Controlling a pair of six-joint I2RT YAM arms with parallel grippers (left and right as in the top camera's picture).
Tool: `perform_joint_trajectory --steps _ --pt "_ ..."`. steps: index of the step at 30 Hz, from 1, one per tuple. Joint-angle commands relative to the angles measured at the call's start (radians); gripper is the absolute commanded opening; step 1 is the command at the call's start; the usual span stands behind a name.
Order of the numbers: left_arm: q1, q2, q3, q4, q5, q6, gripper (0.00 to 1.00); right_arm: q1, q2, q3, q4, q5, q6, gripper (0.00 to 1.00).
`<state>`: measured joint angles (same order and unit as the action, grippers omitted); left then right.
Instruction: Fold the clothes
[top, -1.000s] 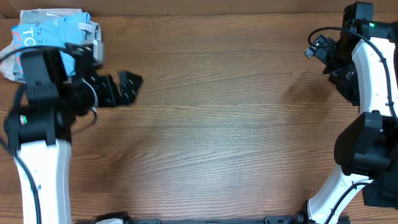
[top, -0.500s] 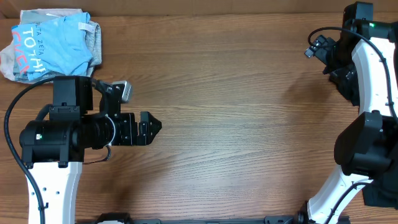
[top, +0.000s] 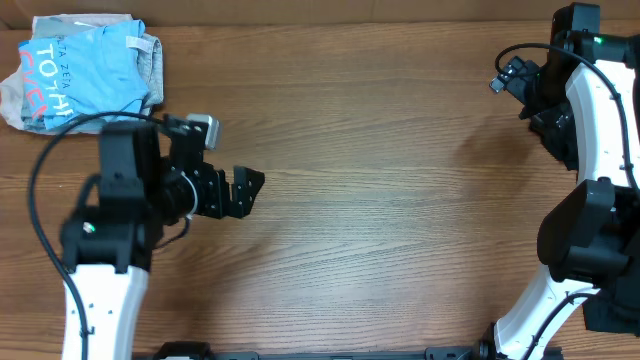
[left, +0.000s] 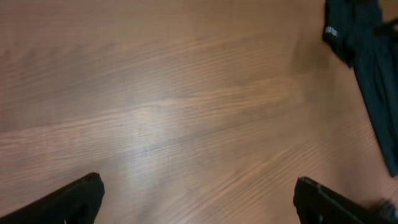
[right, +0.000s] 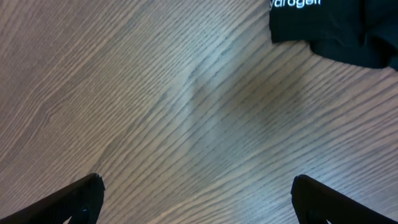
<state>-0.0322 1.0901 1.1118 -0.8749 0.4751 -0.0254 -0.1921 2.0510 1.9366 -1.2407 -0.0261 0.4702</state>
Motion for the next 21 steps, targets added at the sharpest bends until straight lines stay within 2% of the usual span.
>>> perform_joint_trajectory --steps 1,6,8,14,21 --pt "-0.008 -0.126 -0.205 0.195 -0.036 0.026 1.0 -0.004 -0.031 0.015 0.005 -0.002 -0.003 1.0" --pt "-0.007 -0.364 -0.561 0.643 -0.114 0.026 1.0 -0.004 -0.031 0.015 0.005 -0.002 -0.003 1.0" --pt "-0.007 -0.478 -0.679 0.768 -0.114 0.026 1.0 -0.004 -0.031 0.015 0.005 -0.002 -0.003 1.0" --pt "-0.007 -0.779 -0.903 0.946 -0.181 0.026 1.0 -0.004 -0.031 0.015 0.005 -0.002 -0.003 1.0" --pt "0.002 -0.974 -1.106 1.077 -0.349 0.018 1.0 -0.004 -0.031 0.015 0.005 -0.002 -0.003 1.0"
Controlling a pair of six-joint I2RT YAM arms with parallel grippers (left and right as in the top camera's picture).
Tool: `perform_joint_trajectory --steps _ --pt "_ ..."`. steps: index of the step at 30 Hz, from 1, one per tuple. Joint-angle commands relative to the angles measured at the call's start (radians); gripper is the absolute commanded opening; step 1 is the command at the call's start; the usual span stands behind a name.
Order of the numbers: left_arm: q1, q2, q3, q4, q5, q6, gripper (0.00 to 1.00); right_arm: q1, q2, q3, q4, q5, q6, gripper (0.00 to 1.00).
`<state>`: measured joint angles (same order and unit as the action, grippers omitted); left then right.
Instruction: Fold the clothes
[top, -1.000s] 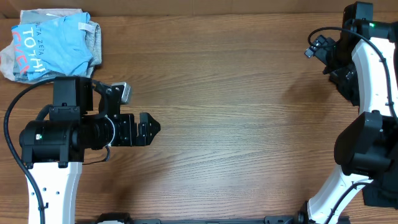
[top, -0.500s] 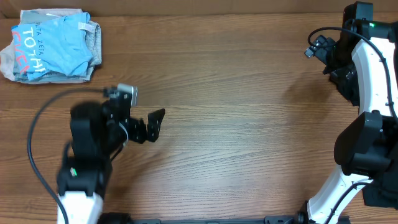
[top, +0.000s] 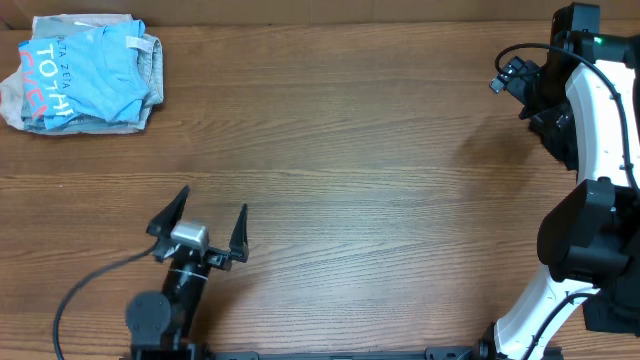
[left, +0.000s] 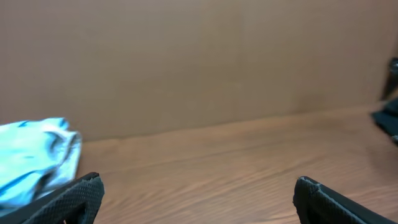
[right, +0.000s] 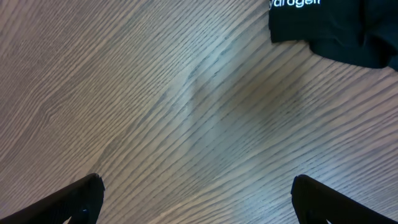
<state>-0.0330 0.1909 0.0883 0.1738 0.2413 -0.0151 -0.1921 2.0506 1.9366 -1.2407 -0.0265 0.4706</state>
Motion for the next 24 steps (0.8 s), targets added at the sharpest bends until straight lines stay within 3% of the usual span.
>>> perform_joint_trajectory --steps 1,7,12,24 --pt "0.003 -0.108 -0.083 -0.019 -0.123 0.008 1.0 -0.004 -0.031 0.015 0.005 -0.002 -0.003 1.0" --pt "0.008 -0.188 -0.084 -0.093 -0.122 0.039 1.0 -0.004 -0.031 0.015 0.005 -0.002 -0.003 1.0" --pt "0.02 -0.187 -0.084 -0.245 -0.142 0.03 1.0 -0.004 -0.031 0.015 0.005 -0.002 -0.003 1.0" --pt "0.019 -0.187 -0.083 -0.242 -0.137 0.031 1.0 -0.004 -0.031 0.015 0.005 -0.002 -0.003 1.0"
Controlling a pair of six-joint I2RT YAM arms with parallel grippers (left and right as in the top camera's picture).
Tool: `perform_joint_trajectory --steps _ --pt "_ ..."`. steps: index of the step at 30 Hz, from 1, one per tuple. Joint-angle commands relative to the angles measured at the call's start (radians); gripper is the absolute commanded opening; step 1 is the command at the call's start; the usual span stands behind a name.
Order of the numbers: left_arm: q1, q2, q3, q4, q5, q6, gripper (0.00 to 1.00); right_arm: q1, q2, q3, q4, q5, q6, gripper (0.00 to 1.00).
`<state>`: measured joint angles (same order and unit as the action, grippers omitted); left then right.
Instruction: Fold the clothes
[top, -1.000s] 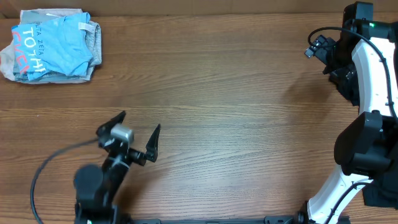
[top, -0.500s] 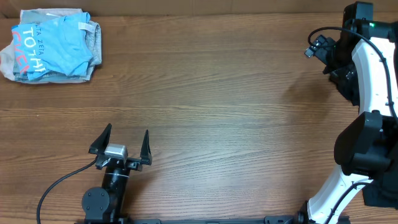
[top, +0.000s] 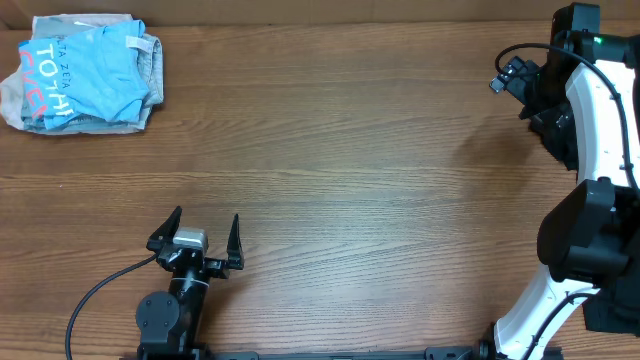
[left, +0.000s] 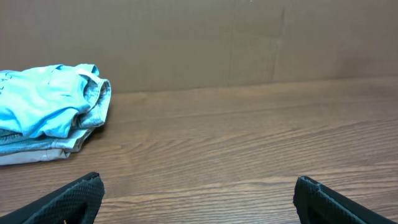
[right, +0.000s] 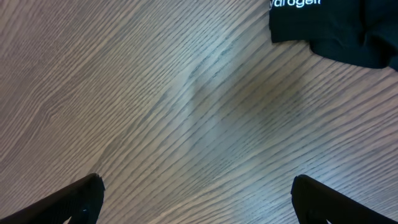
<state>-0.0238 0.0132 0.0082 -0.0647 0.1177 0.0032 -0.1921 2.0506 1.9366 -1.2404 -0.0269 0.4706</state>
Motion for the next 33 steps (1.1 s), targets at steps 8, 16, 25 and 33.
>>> perform_joint_trajectory --steps 8,16,25,33 --pt "0.01 -0.009 -0.003 -0.004 -0.014 0.013 1.0 -0.004 -0.031 0.015 0.005 -0.001 -0.003 1.0" --pt "0.01 -0.009 -0.003 -0.003 -0.014 0.012 1.0 -0.004 -0.031 0.015 0.005 -0.001 -0.003 1.0" --pt "0.01 -0.009 -0.003 -0.003 -0.014 0.012 1.0 0.002 -0.033 0.015 0.005 -0.001 -0.003 1.0" --pt "0.01 -0.009 -0.003 -0.003 -0.014 0.012 1.0 0.069 -0.139 0.015 0.015 0.115 -0.003 1.0"
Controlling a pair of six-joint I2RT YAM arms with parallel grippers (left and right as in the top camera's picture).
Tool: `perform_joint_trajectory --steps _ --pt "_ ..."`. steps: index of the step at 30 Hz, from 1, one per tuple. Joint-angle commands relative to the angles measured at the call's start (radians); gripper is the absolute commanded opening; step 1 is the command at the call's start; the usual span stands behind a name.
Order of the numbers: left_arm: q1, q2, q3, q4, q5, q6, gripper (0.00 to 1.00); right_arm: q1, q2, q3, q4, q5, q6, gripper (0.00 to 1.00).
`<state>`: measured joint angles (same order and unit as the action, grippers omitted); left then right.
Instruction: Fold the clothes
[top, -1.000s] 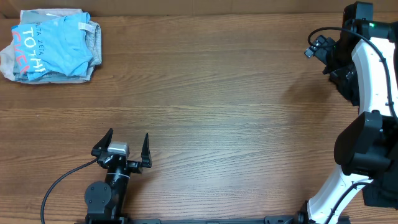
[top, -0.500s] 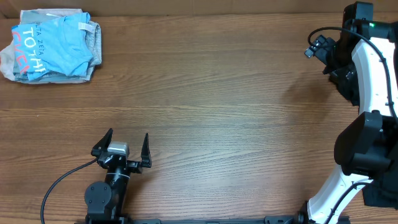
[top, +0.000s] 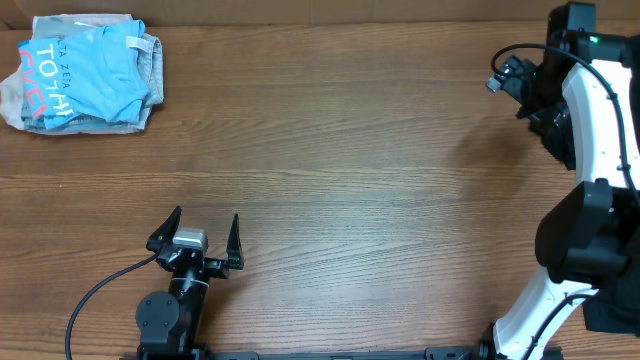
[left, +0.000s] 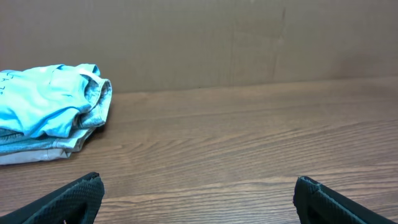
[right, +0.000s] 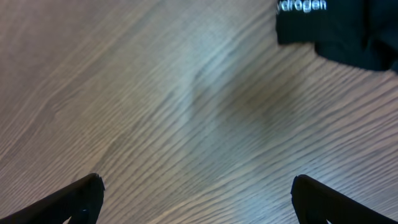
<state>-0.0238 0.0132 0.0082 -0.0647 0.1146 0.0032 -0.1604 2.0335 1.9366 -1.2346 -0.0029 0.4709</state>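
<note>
A folded pile with a blue printed shirt (top: 85, 70) on top lies at the table's far left corner; the left wrist view shows the same pile (left: 50, 115) far ahead on the left. A black garment with white lettering (right: 339, 28) lies at the top right of the right wrist view, well beyond my open right gripper (right: 199, 199). The overhead view does not show this garment. My left gripper (top: 197, 235) stands open and empty at the near edge, fingers pointing toward the back; the left wrist view (left: 199, 199) shows nothing between them.
The wooden table (top: 350, 150) stretches bare between the two arms. A brown cardboard wall (left: 186, 43) closes off the back. The right arm (top: 590, 120) stands along the right edge, reaching to the far right corner.
The right wrist view has shifted a little and blurred, with the black garment slightly further right in it. The left arm and the blue pile are unchanged.
My left gripper was open over the table's left middle, below the blue pile, looking down. Then it was at the near edge, pointing toward the back wall, and it has stayed there. The right gripper stayed open near the black garment, shifting slightly only now.
</note>
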Motion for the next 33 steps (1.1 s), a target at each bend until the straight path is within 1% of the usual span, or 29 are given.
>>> perform_joint_trajectory --steps 1,5,10,14,20,21,22,26,28,33 --pt "0.01 -0.009 -0.003 -0.003 -0.011 0.012 1.0 0.045 -0.141 0.014 0.01 0.116 -0.004 1.0" --pt "0.01 -0.009 -0.003 -0.003 -0.011 0.012 1.0 0.089 -0.238 0.005 0.01 0.206 -0.004 1.0" --pt "0.01 -0.009 -0.003 -0.004 -0.011 0.012 1.0 0.143 -0.326 -0.031 0.026 0.262 -0.014 1.0" --pt "0.01 -0.009 -0.003 -0.003 -0.011 0.012 1.0 0.153 -0.423 -0.156 0.103 0.264 -0.116 1.0" --pt "0.01 -0.009 -0.003 -0.003 -0.011 0.012 1.0 0.153 -0.626 -0.47 0.294 0.213 -0.139 1.0" --pt "0.01 -0.009 -0.003 -0.003 -0.011 0.012 1.0 0.153 -0.698 -0.581 0.378 0.187 -0.14 1.0" --pt "0.01 -0.009 -0.003 -0.003 -0.011 0.012 1.0 0.153 -0.737 -0.64 0.426 0.174 -0.144 1.0" --pt "0.01 -0.009 -0.003 -0.003 -0.011 0.012 1.0 0.156 -0.919 -0.927 0.668 0.075 -0.264 1.0" --pt "0.01 -0.009 -0.003 -0.003 -0.011 0.012 1.0 0.157 -1.009 -1.061 0.769 0.039 -0.297 1.0" --pt "0.01 -0.009 -0.003 -0.003 -0.011 0.012 1.0 0.157 -1.258 -1.378 0.985 -0.011 -0.304 1.0"
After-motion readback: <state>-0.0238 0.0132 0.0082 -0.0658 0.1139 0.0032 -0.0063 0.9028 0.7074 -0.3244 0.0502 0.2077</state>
